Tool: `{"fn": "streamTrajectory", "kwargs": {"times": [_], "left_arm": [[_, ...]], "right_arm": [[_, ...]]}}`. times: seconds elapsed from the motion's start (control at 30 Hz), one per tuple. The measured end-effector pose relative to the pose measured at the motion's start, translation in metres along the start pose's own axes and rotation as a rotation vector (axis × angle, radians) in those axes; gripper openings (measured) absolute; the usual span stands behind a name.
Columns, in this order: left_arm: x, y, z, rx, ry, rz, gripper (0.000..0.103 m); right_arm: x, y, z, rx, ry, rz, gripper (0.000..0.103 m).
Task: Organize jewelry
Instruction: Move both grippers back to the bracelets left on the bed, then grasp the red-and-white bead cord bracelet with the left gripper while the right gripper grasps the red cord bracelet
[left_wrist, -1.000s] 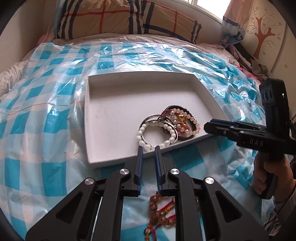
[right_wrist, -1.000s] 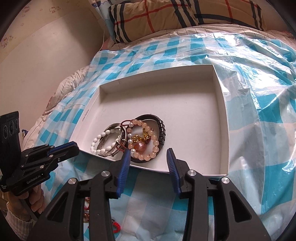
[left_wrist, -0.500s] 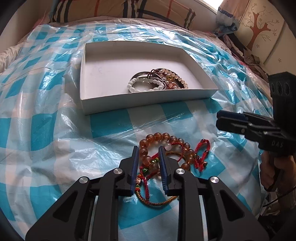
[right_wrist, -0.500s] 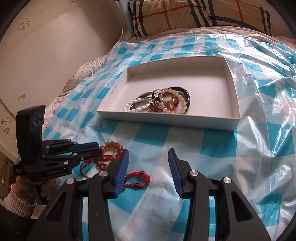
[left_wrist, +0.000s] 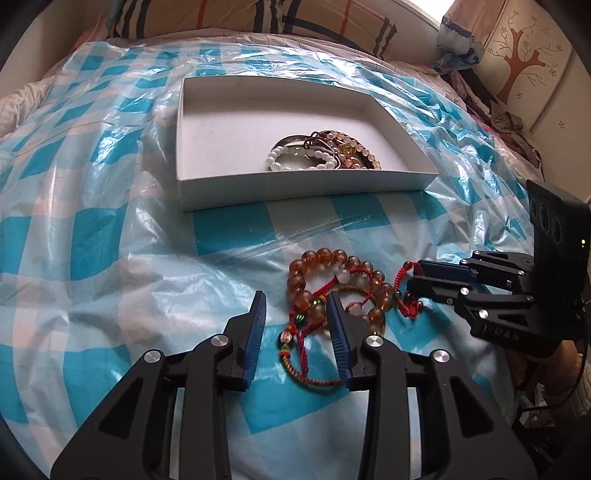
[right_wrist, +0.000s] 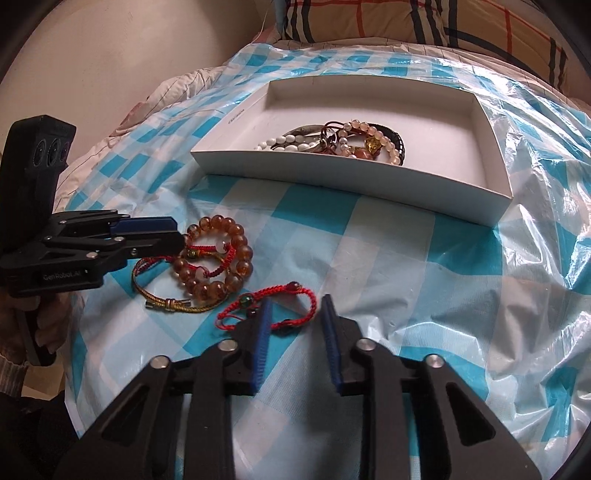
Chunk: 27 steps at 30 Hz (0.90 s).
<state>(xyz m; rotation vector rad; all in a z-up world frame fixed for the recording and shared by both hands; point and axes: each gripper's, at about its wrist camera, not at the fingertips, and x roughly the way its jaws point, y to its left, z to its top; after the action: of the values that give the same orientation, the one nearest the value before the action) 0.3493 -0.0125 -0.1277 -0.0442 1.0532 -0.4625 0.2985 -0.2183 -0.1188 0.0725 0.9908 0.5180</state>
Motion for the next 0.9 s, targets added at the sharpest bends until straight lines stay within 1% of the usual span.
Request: {"fn": "streamTrajectory", "kwargs": {"times": [0.07,0.13,0.23,0.3,0.37,0.43,0.53,0.57,0.6,0.67,0.7,0.83,0.9], "left_arm": [[-0.007,0.002,-0.01,0.005,0.004,-0.021,0.035],[-0.015,0.0,-0.018,0.012,-0.001,-0.028,0.038],[-0.022,-0.004,-0.026,0.021,-0.004,-0.038,0.043],[-0.022,-0.008,-0.027,0.03,-0.004,-0.03,0.047],[-0.021,-0.011,-0.027,0.027,-0.004,-0.025,0.049],[-0.018,-0.015,-0.027,0.027,-0.004,-0.016,0.049],[-0.013,-0.021,-0.03,0.037,-0.012,0.022,0.049],[-0.012,-0.023,-0.031,0.039,-0.019,0.041,0.043],[-0.011,-0.024,-0.033,0.038,-0.017,0.063,0.025],[-0.013,-0.025,-0.034,0.031,-0.006,0.053,0.007],[-0.017,-0.026,-0.036,0.022,-0.008,0.029,0.005],[-0.041,-0.029,-0.045,0.012,-0.019,-0.041,0.005],[-0.058,-0.029,-0.05,0.01,-0.039,-0.104,0.005]], "right_arm": [[-0.005,-0.005,-0.005,0.032,-0.02,-0.003,0.014],[-0.01,-0.011,-0.012,0.077,-0.044,0.002,0.013],[-0.015,-0.02,-0.023,0.149,-0.077,0.035,0.013],[-0.014,-0.025,-0.026,0.179,-0.091,0.056,0.013],[-0.011,-0.027,-0.025,0.185,-0.085,0.065,0.013],[-0.009,-0.028,-0.026,0.189,-0.085,0.071,0.013],[-0.007,-0.028,-0.027,0.19,-0.087,0.071,0.013],[-0.007,-0.028,-0.027,0.189,-0.089,0.07,0.013],[-0.006,-0.028,-0.027,0.189,-0.09,0.07,0.013],[-0.005,-0.028,-0.027,0.192,-0.093,0.073,0.013],[-0.004,-0.028,-0.027,0.193,-0.095,0.074,0.013],[-0.004,-0.029,-0.028,0.199,-0.101,0.085,0.013],[-0.004,-0.03,-0.028,0.203,-0.104,0.09,0.013]]}}
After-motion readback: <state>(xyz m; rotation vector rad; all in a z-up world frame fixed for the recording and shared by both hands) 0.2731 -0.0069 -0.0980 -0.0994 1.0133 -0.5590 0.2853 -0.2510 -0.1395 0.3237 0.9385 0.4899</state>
